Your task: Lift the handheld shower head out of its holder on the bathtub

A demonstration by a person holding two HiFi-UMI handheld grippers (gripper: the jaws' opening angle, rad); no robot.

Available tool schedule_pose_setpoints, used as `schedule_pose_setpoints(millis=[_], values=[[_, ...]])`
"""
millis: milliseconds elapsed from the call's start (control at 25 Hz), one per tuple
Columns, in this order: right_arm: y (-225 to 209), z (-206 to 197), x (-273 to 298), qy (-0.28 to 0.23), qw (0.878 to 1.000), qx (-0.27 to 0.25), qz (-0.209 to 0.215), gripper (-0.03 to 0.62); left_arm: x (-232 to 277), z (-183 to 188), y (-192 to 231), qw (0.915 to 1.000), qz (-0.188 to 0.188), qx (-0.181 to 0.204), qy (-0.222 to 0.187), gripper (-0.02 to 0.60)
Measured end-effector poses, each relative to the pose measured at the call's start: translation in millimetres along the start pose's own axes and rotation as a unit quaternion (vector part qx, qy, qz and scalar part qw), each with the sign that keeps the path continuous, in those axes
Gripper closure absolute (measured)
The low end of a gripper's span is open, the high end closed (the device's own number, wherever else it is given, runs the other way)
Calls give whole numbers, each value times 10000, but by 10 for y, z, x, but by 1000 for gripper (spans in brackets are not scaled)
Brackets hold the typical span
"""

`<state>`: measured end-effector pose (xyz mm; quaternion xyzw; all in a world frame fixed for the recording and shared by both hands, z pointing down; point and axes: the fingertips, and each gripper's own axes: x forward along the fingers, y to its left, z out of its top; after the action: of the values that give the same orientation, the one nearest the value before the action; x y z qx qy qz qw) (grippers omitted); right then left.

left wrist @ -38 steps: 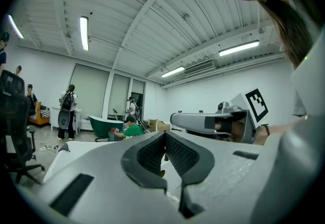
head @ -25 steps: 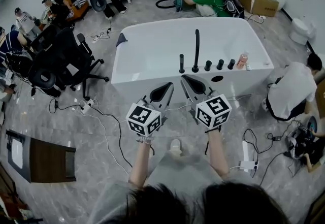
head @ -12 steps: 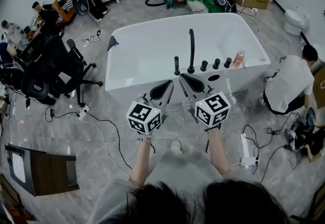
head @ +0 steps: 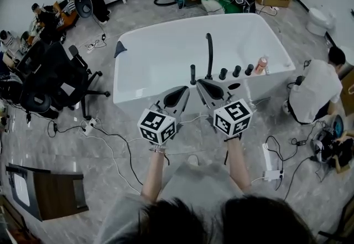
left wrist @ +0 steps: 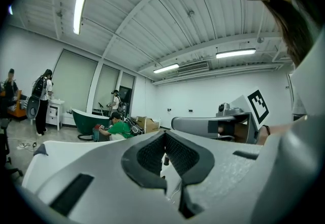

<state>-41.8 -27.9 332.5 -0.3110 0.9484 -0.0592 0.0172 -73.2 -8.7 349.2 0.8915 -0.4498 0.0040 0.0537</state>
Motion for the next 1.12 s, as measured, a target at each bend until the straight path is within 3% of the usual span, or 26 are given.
schedule_pose_setpoints(millis=[480,1120], values=[[-205,-107,337,79,9999,8,-144,594,205,-59,363,9998,-185,-68,84,577],[-1054,-233,994,522,9986,-43,123,594,985,-194,1005,9989,155,-407,185,577]])
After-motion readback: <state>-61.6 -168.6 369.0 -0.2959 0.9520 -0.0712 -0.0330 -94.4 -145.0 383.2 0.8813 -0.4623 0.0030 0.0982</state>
